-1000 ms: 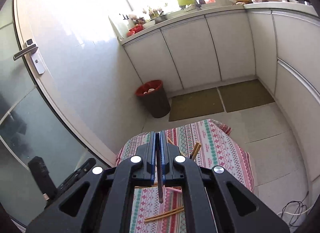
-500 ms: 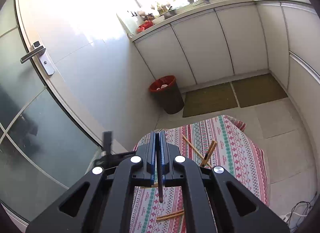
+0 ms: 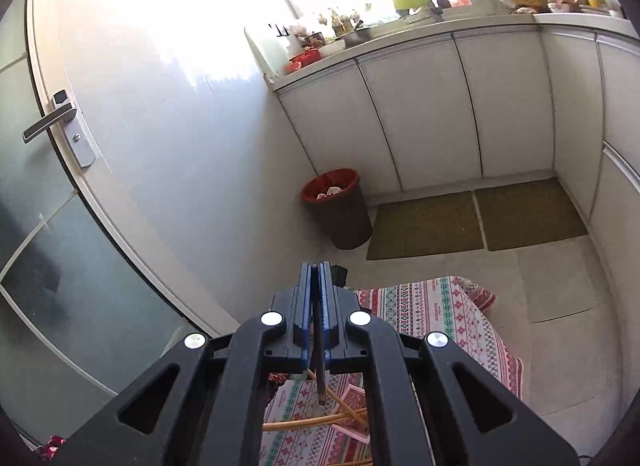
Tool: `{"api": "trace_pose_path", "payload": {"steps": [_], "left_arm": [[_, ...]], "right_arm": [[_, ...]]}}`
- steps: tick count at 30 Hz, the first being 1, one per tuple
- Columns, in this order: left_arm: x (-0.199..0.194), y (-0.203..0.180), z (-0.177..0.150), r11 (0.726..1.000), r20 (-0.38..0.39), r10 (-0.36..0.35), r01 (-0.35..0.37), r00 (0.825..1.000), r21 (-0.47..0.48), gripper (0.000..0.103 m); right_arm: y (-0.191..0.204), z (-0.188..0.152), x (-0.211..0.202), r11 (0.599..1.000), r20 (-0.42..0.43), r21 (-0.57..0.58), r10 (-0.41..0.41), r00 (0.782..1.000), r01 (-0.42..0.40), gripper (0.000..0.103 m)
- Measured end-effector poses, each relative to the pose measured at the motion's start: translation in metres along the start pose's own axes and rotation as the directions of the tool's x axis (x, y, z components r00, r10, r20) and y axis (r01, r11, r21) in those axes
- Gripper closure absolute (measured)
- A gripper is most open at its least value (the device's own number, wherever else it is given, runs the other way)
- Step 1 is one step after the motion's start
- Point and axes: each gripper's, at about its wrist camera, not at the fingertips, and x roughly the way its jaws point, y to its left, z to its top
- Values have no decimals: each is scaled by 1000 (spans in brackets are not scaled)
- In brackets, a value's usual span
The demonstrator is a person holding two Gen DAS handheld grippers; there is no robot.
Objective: Organize utensils
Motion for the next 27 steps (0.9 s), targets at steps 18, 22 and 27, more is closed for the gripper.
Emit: {"api": "trace_pose_path", "payload": {"steps": [18, 22, 27], "left_arm": [[-201, 28, -79, 985, 647, 125, -172, 752, 11, 97], [-275, 23, -130, 984, 722, 100, -175, 684, 30, 97], [-352, 4, -193, 983, 800, 70, -178, 595, 46, 97]], "right_arm": [[5, -6, -6, 999, -14, 47, -24, 1000, 25, 99], [12, -9, -22, 998, -5, 65, -27, 1000, 27, 99], [14, -21, -38, 994, -7, 70, -86, 996, 86, 99]]}}
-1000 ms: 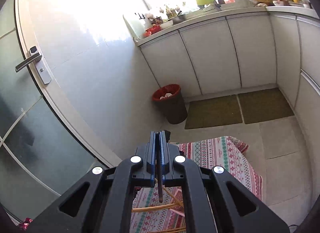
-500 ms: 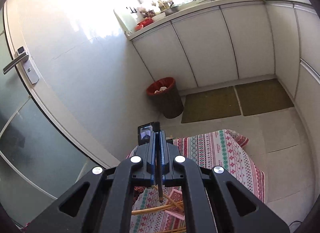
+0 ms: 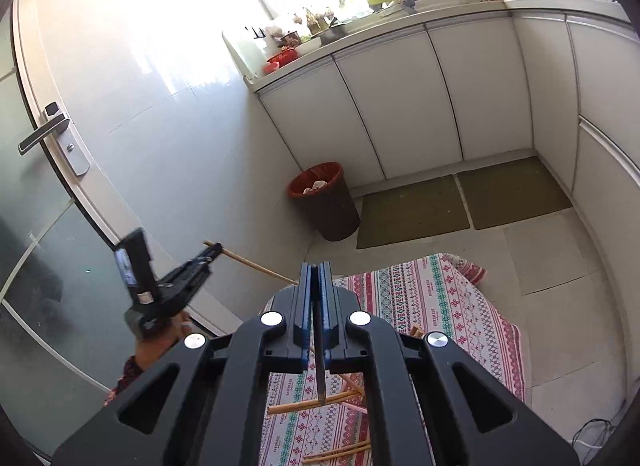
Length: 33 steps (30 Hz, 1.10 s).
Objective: Organize utensils
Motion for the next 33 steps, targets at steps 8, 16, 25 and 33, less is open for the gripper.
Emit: {"api": "trace_pose_path", "payload": {"steps": [8, 16, 25, 33], "left_arm": [[-97, -30, 14, 998, 75, -54, 51, 996, 37, 97], [-141, -68, 11, 989, 124, -136, 127, 983, 78, 97], [-114, -110, 2, 969, 77, -245, 242, 966, 47, 97], [-60, -125, -38, 973, -30, -229, 229, 973, -4, 97]], "right_arm": [[-3, -26, 1, 997, 17, -23, -74, 997, 75, 99], [-12, -53, 49, 990, 43, -54, -124, 991, 127, 99], [-42, -70, 61, 991, 24, -14, -136, 990, 136, 84], [-59, -88, 24, 985, 35, -44, -166, 985, 168, 68]]}}
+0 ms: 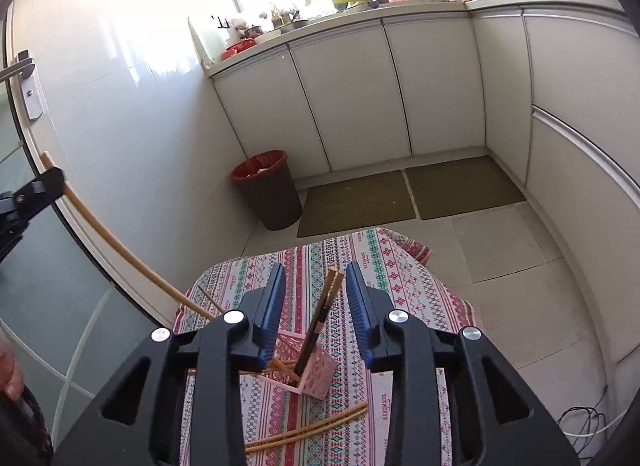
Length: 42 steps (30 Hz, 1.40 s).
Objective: Organize utensils
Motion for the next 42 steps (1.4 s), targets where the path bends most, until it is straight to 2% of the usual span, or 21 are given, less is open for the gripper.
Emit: {"api": "trace_pose_path", "payload": {"steps": [2, 5, 7, 8, 11, 16, 18, 19, 20, 21, 23, 25, 28, 30, 31, 32, 35, 38, 40, 41, 42], "left_arm": [[21, 0, -16, 1000, -50, 7, -8, 999, -6, 97], [48, -5, -43, 997, -94, 66, -62, 993, 40, 95], [57, 1, -56, 997, -128, 77, -76, 989, 16, 85], [54, 5, -58, 998, -129, 69, -70, 989, -7, 79], [37, 17, -58, 996, -95, 56, -62, 994, -67, 69], [3, 28, -55, 994, -49, 34, -39, 998, -106, 65], [-16, 33, -61, 991, -23, 32, -34, 999, -129, 54], [-22, 34, -63, 990, -14, 34, -35, 999, -139, 51], [-31, 38, -69, 987, -3, 37, -37, 999, -156, 45], [-38, 41, -75, 985, 3, 39, -38, 999, -171, 43], [-48, 50, -91, 978, -5, 39, -39, 999, -203, 41], [-49, 60, -106, 972, -37, 40, -48, 998, -231, 40], [-44, 75, -133, 963, -97, 62, -85, 993, -257, 40], [-36, 86, -146, 955, -147, 57, -97, 987, -281, 40], [-34, 91, -150, 952, -161, 43, -89, 986, -294, 40], [-33, 95, -153, 950, -167, 37, -86, 985, -300, 40], [-29, 101, -158, 950, -179, 28, -81, 983, -301, 40], [-22, 102, -162, 952, -204, 5, -67, 979, -300, 40], [-19, 102, -164, 955, -215, -5, -58, 977, -290, 40], [-19, 100, -164, 957, -216, -8, -55, 976, -285, 40], [-19, 99, -165, 958, -215, -12, -51, 977, -281, 40]], "right_arm": [[-4, -8, -1, 1000, -10, -6, -12, 1000, 11, 68], [-15, -20, 5, 1000, -48, 10, -25, 999, 25, 68], [-25, -29, 10, 999, -80, 39, -28, 996, 31, 68], [-28, -34, 12, 998, -92, 48, -30, 995, 35, 68], [-34, -47, 17, 997, -123, 58, -35, 992, 42, 68], [-36, -69, 23, 997, -171, 70, -31, 985, 44, 68], [-35, -77, 25, 997, -193, 67, -33, 981, 47, 68], [-34, -82, 27, 997, -208, 65, -36, 977, 51, 67], [-34, -88, 29, 996, -226, 66, -41, 973, 57, 57], [-35, -96, 33, 994, -248, 79, -48, 967, 70, 47], [-37, -110, 45, 990, -314, 110, -48, 948, 86, 45], [-43, -128, 67, 978, -414, 168, -46, 909, 126, 45], [-64, -158, 103, 907, -539, 366, 26, 842, 207, 46], [-75, -176, 125, 840, -588, 479, 92, 803, 254, 60], [-77, -182, 132, 817, -598, 509, 108, 794, 272, 67], [-79, -187, 138, 786, -597, 547, 125, 792, 288, 70], [-77, -194, 148, 732, -592, 609, 162, 789, 306, 71], [-71, -196, 156, 722, -604, 605, 141, 785, 336, 72], [-67, -196, 161, 729, -622, 579, 106, 776, 364, 77], [-65, -197, 164, 733, -638, 558, 78, 766, 390, 82], [-65, -195, 165, 734, -641, 547, 58, 765, 403, 86]]}}
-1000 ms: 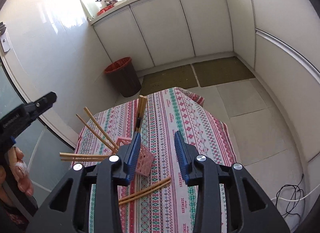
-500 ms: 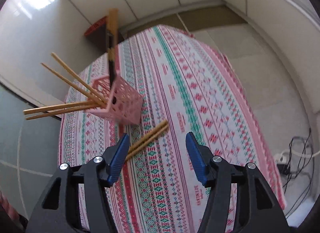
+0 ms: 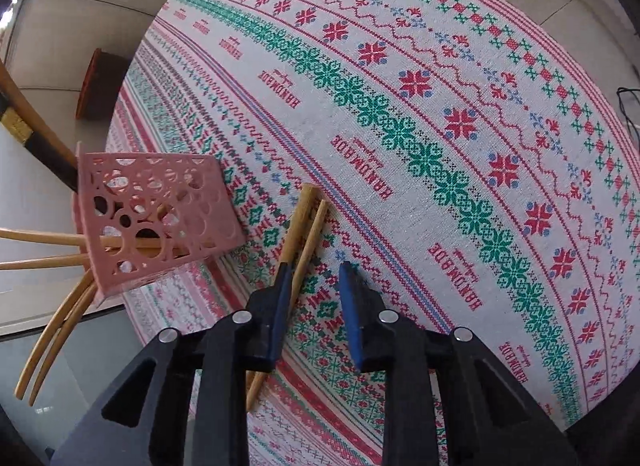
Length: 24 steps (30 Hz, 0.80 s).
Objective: Organize utensils
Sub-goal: 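Lower both tools to the cloth and grasp a chopstick with the right tool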
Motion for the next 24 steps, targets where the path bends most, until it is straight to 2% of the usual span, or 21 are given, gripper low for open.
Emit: {"api": "trace_pose_path", "payload": {"steps": [3, 7, 11, 14, 17, 19, 21, 24], "left_arm": [[2, -2, -1, 1000, -5, -7, 7, 1000, 14, 40], [3, -2, -2, 1000, -8, -4, 4, 1000, 22, 40], [4, 0, -2, 1000, -16, -3, 3, 1000, 22, 39], [8, -1, -3, 1000, -32, -2, 3, 999, 27, 39], [11, -4, -5, 999, -42, 1, 1, 999, 47, 39], [13, -7, -6, 998, -53, 6, -3, 999, 61, 39], [16, -8, -8, 997, -63, 21, -17, 998, 74, 39], [27, -12, -14, 991, -121, 41, -25, 992, 128, 34]], "right_arm": [[12, 2, 4, 999, 7, -20, -47, 999, 47, 85], [17, 4, 8, 998, 1, 8, -64, 998, 64, 85], [7, 9, 8, 996, -37, 84, -10, 999, 13, 85], [4, 14, 6, 995, -27, 104, -1, 1000, 4, 86], [14, 21, 8, 996, -17, 80, -47, 999, 48, 86], [28, 22, 10, 992, -17, 42, -121, 993, 122, 87], [37, 21, 12, 983, -4, 8, -186, 983, 186, 93], [37, 17, 14, 985, 4, -31, -169, 986, 169, 98]]}}
